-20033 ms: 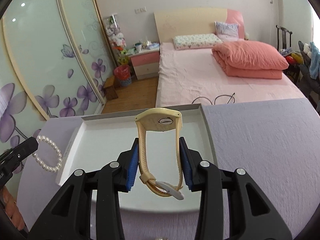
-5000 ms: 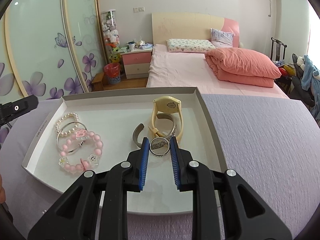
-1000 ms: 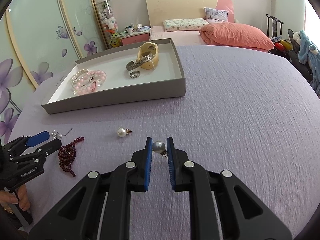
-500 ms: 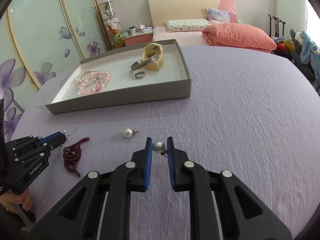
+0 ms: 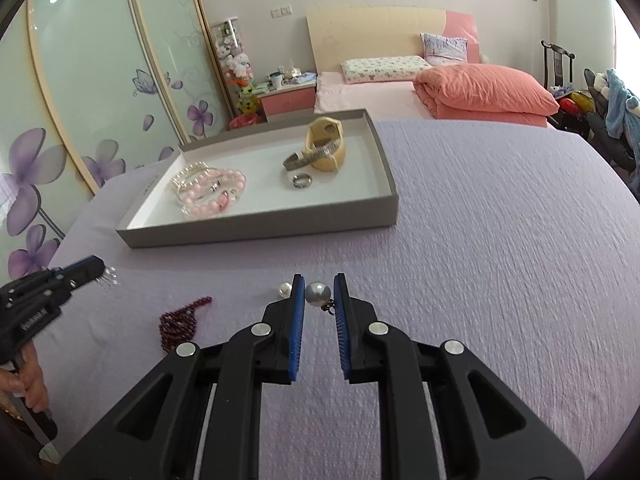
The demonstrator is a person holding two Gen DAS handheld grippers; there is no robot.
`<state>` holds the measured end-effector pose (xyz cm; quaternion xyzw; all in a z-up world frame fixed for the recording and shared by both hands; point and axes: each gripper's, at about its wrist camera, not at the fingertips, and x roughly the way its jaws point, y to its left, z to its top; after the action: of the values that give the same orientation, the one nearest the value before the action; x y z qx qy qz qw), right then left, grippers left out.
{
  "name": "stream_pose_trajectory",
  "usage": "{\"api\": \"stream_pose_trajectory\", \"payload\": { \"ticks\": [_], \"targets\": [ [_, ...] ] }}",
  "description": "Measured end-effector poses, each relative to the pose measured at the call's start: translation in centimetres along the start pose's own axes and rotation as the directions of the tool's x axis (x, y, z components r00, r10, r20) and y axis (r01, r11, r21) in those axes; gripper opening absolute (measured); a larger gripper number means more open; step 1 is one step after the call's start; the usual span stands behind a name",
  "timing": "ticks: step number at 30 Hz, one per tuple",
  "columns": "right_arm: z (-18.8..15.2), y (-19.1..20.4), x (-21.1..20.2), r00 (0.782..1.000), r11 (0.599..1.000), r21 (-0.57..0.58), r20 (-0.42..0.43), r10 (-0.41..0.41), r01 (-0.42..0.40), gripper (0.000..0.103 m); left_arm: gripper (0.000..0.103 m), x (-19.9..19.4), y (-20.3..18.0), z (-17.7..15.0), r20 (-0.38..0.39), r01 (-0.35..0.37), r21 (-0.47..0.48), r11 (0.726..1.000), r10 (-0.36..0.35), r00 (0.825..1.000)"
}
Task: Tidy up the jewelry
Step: 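Carry the pearl chain and pearl earring into the grey tray and release both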
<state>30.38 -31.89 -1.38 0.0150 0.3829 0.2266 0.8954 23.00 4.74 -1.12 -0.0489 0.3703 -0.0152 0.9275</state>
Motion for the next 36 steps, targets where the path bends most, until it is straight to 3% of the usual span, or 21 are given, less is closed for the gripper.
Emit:
{"api": "stream_pose_trajectory", "payload": {
  "ticks": [7, 25, 36],
  "targets": [
    [1.0, 1.0, -0.5, 0.999, 1.000, -0.005, 0.035, 0.016, -0.015, 0.015, 0.006, -2.0, 0.6, 1.9, 0.067, -0.001, -0.044, 0.999, 0.004, 0.998],
    [4.6, 3.3, -0.4, 0.994, 0.996, -0.084, 0.107, 0.021, -0.012, 0.015, 0.006, -1.3, 1.0, 5.1, 0.099, 0.008, -0.085, 0.996, 0.000, 0.995],
    [9.7, 3.9, 0.7, 0.971, 0.995, -0.095, 0.239, -0.002, 0.026, 0.015, 0.006, 0.9, 1.4, 9.8, 0.142, 0.033, -0.108, 0.994, -0.018, 0.990]
  ]
}}
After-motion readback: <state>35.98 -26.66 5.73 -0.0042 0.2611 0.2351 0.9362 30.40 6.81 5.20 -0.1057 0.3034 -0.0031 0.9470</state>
